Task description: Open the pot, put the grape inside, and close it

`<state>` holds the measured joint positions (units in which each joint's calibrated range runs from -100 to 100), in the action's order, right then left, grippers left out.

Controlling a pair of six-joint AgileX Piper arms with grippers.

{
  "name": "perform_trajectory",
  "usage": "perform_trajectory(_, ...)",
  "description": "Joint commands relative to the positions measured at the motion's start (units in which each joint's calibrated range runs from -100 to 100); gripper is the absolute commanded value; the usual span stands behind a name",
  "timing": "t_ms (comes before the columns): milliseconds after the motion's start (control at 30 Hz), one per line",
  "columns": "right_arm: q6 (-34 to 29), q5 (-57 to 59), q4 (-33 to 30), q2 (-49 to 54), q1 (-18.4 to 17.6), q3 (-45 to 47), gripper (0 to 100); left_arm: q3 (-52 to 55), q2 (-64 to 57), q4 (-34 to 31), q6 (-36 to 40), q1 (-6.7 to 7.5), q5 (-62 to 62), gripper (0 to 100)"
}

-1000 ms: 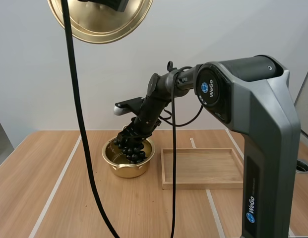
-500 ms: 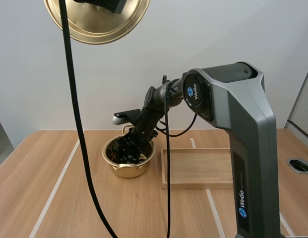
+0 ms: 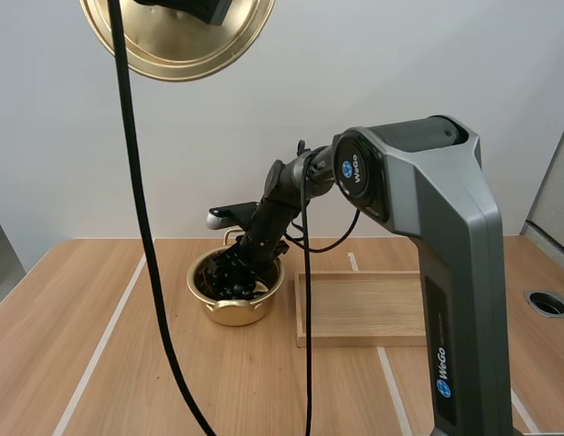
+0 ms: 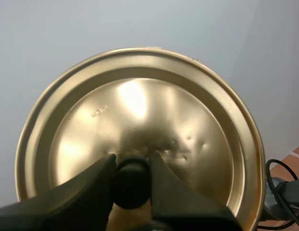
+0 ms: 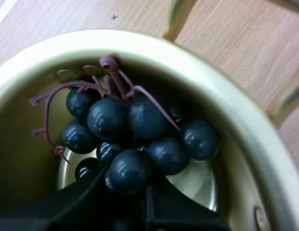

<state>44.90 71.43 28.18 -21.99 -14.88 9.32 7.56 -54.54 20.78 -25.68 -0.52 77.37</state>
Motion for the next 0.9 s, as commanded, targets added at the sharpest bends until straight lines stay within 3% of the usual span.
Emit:
perform_trajectory(0,0.5,0.4,-3.8,-1.6,0.1,0.7,0,-0.5,-0.2,0.0,0.6,-0.06,-2.0,0)
perform_trajectory(100,0.5,0.4,-3.7,-1.6,0.1,0.7,0,-0.5,-0.2,0.0,0.6,-0.06,-2.0,0)
perform_trajectory(133,0.5,0.4,-3.7,-1.6,0.1,0.7,9,-0.5,-0.2,0.0,0.6,-0.06,-2.0,0)
perform_trajectory(300,0.5,0.4,-2.9,-1.4,0.1,0.1,100,-0.5,-0.2,0.0,0.6,-0.06,-2.0,0)
perform_trajectory(867,0.5,1.1,-2.8,2.6,0.1,0.1,100,-0.5,-0.2,0.0,0.6,-0.06,-1.8,0)
